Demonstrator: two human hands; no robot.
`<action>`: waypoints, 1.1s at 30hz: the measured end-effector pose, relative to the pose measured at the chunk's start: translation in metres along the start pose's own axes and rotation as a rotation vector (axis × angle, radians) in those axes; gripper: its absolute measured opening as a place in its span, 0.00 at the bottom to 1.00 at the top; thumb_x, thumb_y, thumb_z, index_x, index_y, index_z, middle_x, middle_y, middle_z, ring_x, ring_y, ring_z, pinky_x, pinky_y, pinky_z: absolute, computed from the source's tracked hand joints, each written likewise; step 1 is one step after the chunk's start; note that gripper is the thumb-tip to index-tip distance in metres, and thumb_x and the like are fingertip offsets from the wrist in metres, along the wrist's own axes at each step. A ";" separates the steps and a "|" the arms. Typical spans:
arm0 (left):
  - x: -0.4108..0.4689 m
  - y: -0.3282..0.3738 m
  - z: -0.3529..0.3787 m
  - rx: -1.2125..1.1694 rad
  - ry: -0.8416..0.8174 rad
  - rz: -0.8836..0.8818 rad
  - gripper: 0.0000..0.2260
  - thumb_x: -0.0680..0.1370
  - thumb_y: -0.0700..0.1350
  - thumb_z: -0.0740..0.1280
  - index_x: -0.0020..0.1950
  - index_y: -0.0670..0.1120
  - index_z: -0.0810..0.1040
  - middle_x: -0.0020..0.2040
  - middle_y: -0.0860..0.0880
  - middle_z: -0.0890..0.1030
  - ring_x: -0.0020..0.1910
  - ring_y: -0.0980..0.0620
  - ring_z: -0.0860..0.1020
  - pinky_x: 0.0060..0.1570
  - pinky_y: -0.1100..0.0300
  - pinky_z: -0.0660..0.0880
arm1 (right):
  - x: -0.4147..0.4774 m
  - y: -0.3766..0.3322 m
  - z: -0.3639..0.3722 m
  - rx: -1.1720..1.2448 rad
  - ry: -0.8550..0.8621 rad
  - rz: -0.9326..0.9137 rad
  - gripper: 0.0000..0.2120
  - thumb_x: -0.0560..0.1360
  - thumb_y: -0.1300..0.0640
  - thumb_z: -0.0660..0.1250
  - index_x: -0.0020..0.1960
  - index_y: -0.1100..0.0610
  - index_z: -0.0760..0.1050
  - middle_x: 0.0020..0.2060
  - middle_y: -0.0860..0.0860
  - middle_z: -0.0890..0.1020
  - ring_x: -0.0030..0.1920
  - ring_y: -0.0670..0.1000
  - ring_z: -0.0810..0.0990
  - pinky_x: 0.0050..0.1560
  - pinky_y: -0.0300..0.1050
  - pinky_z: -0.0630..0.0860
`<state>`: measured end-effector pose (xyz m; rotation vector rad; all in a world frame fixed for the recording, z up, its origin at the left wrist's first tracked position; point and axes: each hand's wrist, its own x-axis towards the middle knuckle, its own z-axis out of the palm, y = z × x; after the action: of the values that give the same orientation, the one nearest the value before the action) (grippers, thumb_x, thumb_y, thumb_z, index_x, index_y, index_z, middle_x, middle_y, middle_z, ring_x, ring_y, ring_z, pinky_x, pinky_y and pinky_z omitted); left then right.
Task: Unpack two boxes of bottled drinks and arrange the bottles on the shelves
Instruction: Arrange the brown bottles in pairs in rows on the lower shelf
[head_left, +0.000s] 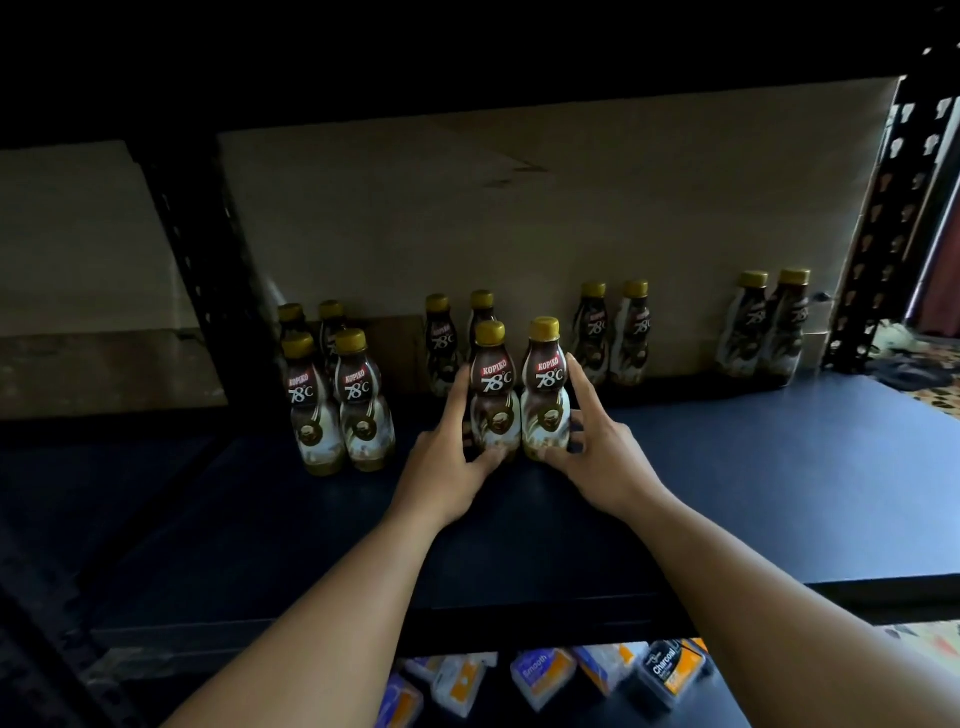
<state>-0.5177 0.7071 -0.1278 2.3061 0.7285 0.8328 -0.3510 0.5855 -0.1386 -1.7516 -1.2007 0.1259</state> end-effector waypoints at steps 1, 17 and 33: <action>0.000 0.000 0.000 0.003 0.000 -0.002 0.45 0.78 0.53 0.72 0.75 0.77 0.40 0.70 0.57 0.76 0.69 0.46 0.74 0.66 0.41 0.73 | 0.000 0.000 0.000 0.002 -0.003 0.000 0.54 0.75 0.53 0.76 0.75 0.21 0.38 0.57 0.44 0.84 0.55 0.49 0.84 0.62 0.57 0.79; -0.001 0.000 0.000 -0.047 0.009 0.003 0.44 0.77 0.52 0.73 0.76 0.75 0.43 0.69 0.57 0.78 0.69 0.50 0.75 0.68 0.44 0.73 | 0.002 0.001 0.000 -0.021 -0.008 -0.010 0.53 0.75 0.52 0.75 0.75 0.21 0.37 0.55 0.45 0.84 0.54 0.49 0.84 0.60 0.57 0.80; 0.002 -0.001 0.001 -0.031 0.005 -0.014 0.45 0.77 0.53 0.73 0.76 0.75 0.41 0.70 0.56 0.77 0.70 0.49 0.74 0.69 0.43 0.72 | 0.004 0.002 0.001 -0.064 -0.026 0.018 0.54 0.76 0.51 0.74 0.72 0.20 0.33 0.56 0.48 0.85 0.57 0.52 0.84 0.63 0.58 0.78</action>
<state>-0.5159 0.7083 -0.1289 2.2695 0.7285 0.8382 -0.3488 0.5891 -0.1393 -1.8212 -1.2198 0.1224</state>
